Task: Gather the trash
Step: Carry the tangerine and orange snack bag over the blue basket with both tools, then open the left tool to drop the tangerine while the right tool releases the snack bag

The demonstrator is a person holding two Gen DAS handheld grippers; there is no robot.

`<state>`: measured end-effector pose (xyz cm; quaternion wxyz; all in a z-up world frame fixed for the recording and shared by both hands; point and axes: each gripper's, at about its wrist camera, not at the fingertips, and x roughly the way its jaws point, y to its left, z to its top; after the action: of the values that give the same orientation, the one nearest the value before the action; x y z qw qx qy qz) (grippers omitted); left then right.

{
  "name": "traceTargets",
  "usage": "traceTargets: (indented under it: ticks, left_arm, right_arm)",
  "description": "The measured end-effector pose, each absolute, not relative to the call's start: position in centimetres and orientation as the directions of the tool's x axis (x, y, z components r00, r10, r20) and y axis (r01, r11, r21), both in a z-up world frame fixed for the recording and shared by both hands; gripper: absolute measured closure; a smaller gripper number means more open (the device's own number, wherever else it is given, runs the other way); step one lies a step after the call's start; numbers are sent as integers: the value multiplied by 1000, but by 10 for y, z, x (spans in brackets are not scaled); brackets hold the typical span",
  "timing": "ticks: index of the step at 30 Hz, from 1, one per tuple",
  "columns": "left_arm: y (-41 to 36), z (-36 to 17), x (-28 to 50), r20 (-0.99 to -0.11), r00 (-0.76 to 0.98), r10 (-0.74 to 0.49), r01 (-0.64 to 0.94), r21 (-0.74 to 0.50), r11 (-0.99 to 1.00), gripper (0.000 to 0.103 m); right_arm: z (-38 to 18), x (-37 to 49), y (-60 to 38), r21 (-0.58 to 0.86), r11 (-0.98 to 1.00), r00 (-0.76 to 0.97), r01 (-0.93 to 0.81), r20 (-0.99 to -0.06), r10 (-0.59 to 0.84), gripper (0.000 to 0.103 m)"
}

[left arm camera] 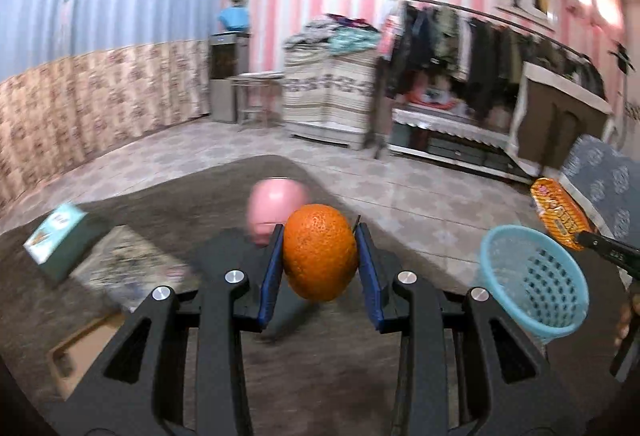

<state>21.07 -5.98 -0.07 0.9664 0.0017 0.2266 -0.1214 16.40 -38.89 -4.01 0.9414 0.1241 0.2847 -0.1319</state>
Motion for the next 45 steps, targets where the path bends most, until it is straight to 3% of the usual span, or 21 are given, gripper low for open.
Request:
traceTargets:
  ticks: [7,16,20,21,22,25,29,34,43,44,45]
  left_arm:
    - [-159,-26,227,-502,773,-388,387,-112,916,69]
    - [-283,-54,235,-536,686,-492,550,-60,833,69]
    - [-321,-68,238,-557,658,-507,588,-40,808,62]
    - [-325,-70,240,-560,660,-501,588,-30,808,59]
    - [-328,-70,241,-558,664,-498,587,-25,809,49]
    - [-328,-67,245,-536,695,-478,560,-12,828,27]
    - [-309,-61,252,-517,729,-448,515,-16,857,16]
    - [-272,-51,259,-497,773,-394,447,-14,894,10]
    - [-196,-30,245,-463,835,-297,329,-14,944,9]
    - [-188,-27,243,-458,841,-288,315,-19,949,8]
    - [-180,-24,242,-455,845,-281,304,-25,952,8]
  right_arm:
    - [-59,159,-431,197,906,778,374,-599,-190,87]
    - [-76,156,-468,248,877,763,411,-620,-183,87]
    - [-81,152,-484,267,861,759,433,-623,-188,87]
    - [-81,152,-486,262,861,757,436,-625,-192,87]
    - [-81,152,-488,259,862,755,436,-626,-193,87]
    - [-82,154,-488,253,866,753,431,-630,-191,87]
    - [-80,159,-481,243,878,752,413,-634,-179,87]
    - [-80,167,-468,231,894,753,384,-638,-158,87]
    - [-85,186,-450,182,908,724,378,-669,-167,85]
    - [-85,187,-448,172,907,720,385,-670,-178,83]
    - [-85,187,-447,164,904,717,394,-671,-191,72]
